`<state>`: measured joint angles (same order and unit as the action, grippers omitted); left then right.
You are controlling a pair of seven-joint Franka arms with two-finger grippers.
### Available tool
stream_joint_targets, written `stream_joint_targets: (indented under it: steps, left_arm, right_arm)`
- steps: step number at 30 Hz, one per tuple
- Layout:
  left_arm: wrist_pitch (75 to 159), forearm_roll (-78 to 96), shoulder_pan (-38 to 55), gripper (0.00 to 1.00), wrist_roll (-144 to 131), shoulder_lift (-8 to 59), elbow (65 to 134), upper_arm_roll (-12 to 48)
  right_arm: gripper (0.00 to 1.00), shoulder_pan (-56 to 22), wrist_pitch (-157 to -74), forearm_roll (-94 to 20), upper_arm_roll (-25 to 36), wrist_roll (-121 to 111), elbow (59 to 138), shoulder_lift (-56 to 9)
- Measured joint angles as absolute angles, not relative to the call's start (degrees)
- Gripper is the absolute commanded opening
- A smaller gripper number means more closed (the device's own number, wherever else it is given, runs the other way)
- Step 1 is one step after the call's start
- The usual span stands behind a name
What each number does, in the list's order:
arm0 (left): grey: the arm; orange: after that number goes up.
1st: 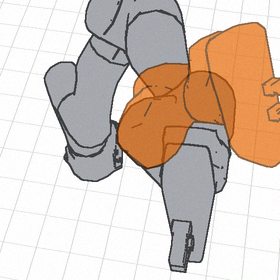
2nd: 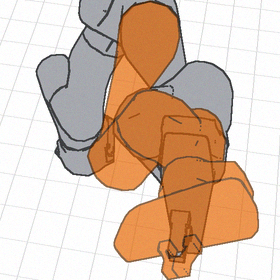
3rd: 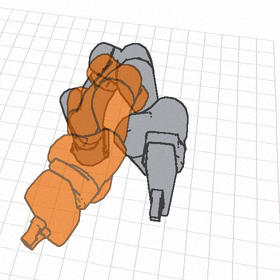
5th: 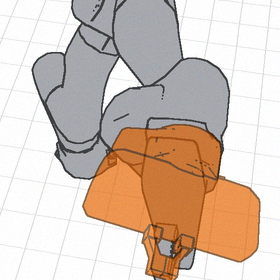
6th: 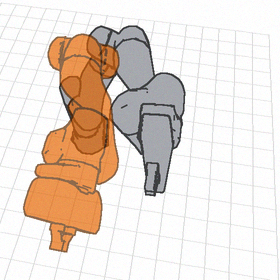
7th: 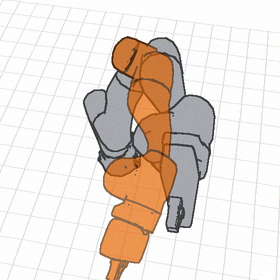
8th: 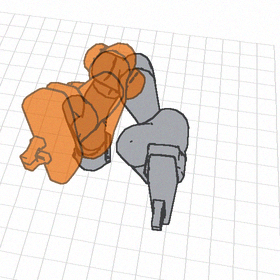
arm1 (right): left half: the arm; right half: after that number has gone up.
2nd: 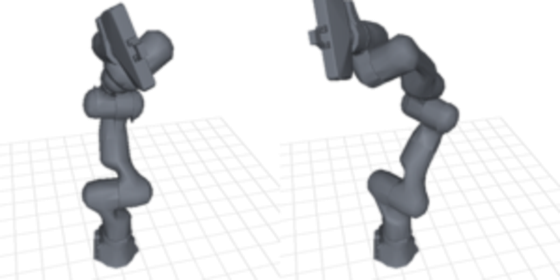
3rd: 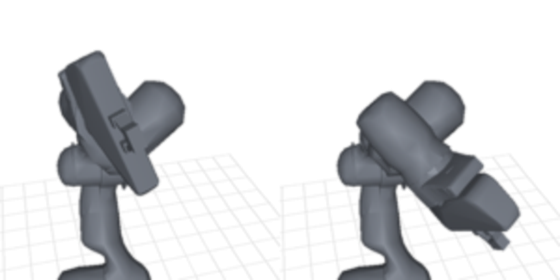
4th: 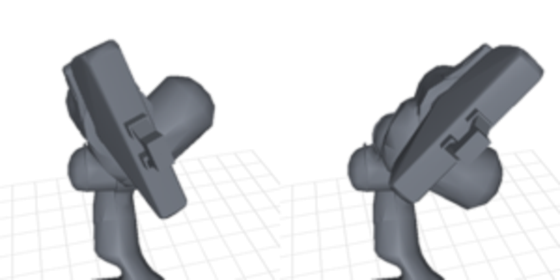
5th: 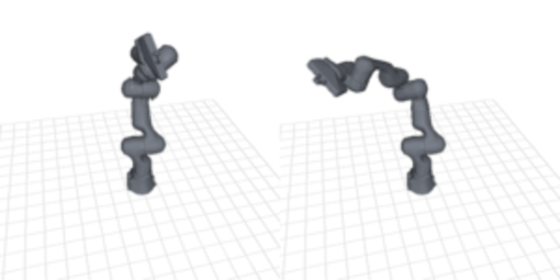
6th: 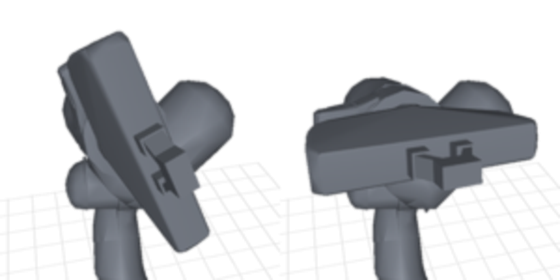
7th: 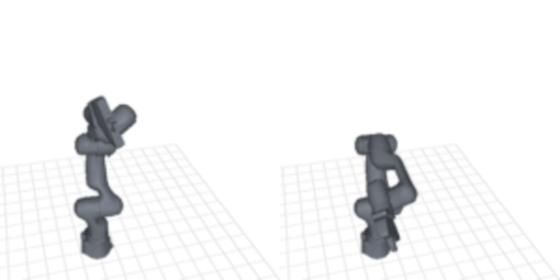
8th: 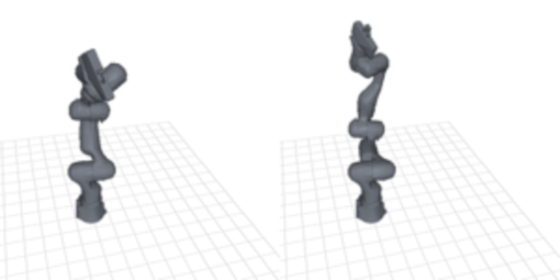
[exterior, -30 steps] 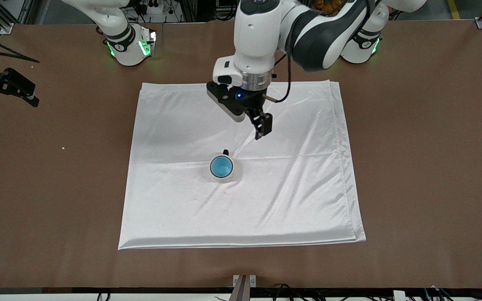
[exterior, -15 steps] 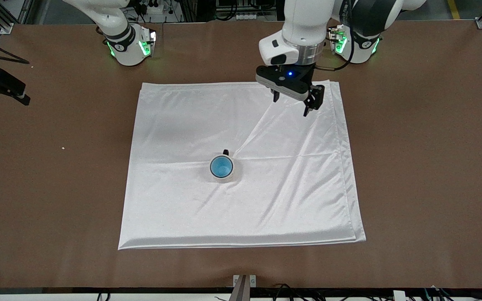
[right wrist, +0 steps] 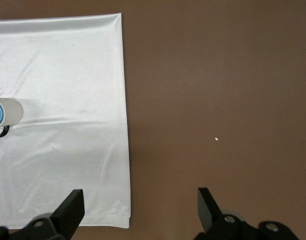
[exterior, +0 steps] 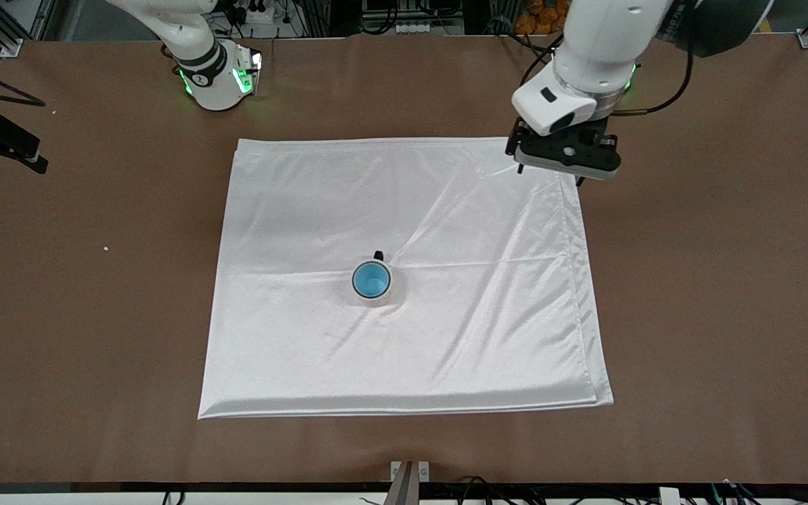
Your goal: Place blue cup into white mug on cloth
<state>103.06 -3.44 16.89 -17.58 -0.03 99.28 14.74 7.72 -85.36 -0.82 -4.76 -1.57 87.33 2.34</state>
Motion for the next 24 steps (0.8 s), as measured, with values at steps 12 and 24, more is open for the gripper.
stream_joint_targets:
  steps: [12,24]
  left_arm:
    - [101.3,1.9,9.2,1.00,-17.7,-0.7,99.4,14.5]
    - [99.0,2.4,6.2,1.00,-17.7,-1.1,98.4,12.6]
  right_arm:
    - [1.00,7.7,-84.5,-0.8,-4.7,-1.6,87.3,2.3]
    - [1.00,6.0,-84.4,-0.8,-2.4,-1.6,87.3,2.3]
